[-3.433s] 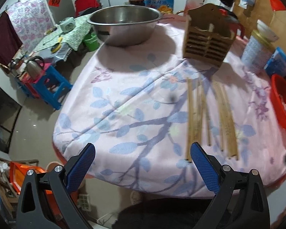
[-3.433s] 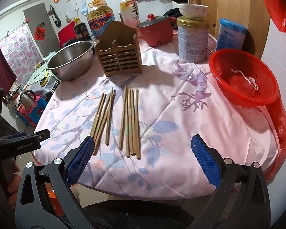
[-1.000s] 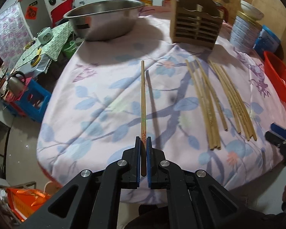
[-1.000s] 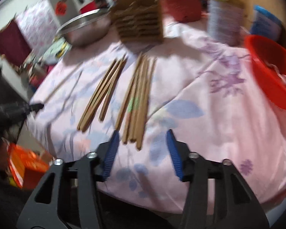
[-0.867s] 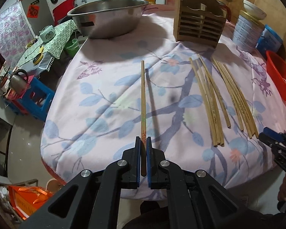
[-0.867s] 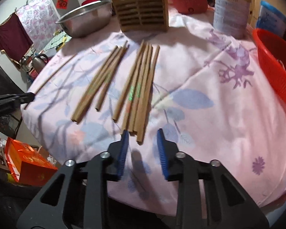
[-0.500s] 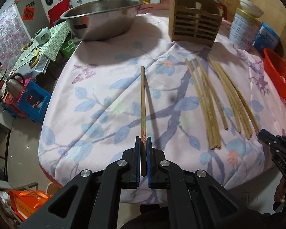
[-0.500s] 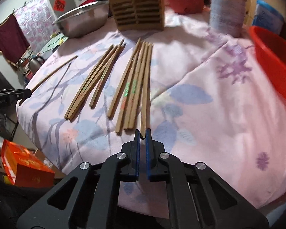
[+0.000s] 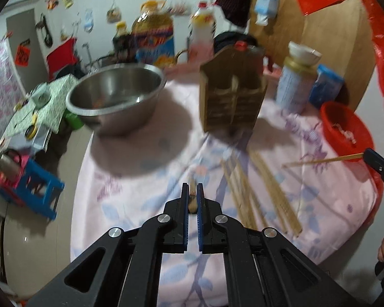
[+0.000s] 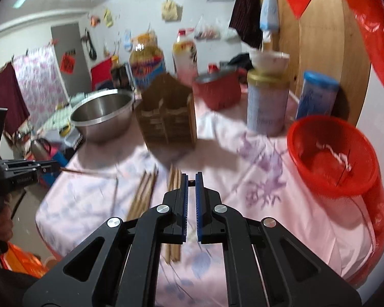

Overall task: Organize utensils
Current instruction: 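Lift both chopsticks over the wooden holder and open both tools to drop them in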

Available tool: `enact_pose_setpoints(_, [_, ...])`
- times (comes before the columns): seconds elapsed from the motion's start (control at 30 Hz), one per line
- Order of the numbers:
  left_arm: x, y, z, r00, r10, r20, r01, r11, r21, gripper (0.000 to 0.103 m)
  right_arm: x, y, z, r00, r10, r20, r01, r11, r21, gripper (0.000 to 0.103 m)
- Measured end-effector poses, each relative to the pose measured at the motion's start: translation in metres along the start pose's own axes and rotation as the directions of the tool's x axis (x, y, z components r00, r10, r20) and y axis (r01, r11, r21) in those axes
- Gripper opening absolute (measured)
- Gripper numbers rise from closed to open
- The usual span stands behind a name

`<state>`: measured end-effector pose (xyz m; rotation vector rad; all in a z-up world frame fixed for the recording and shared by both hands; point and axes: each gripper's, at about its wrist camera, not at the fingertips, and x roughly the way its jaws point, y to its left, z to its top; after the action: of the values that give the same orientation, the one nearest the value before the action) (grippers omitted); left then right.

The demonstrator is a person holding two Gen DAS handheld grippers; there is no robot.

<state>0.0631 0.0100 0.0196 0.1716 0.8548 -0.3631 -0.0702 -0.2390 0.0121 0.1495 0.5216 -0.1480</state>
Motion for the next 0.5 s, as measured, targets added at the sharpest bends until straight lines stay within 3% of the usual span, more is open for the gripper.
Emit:
enact_pose_setpoints(0.23, [-0.006, 0.000, 0.027, 0.997, -0.065, 0.036, 0.063, 0.996, 0.061, 0.006, 0.004, 0.018, 0.007, 0.999, -0.034, 0.034, 0.034, 0.999, 0.007, 0.006])
enact_pose_setpoints(0.37, [-0.001, 0.003, 0.037, 0.998, -0.061, 0.032, 0.061, 0.998, 0.023, 0.006, 0.010, 0.018, 0.017, 0.999, -0.004, 0.041, 0.006, 0.999, -0.034, 0.007])
enact_pose_setpoints(0.5, [-0.003, -0.001, 0.066, 0.997, -0.051, 0.058, 0.053, 0.998, -0.030, 0.006, 0.019, 0.007, 0.048, 0.997, 0.058, 0.058, -0.054, 0.997, -0.058, 0.007])
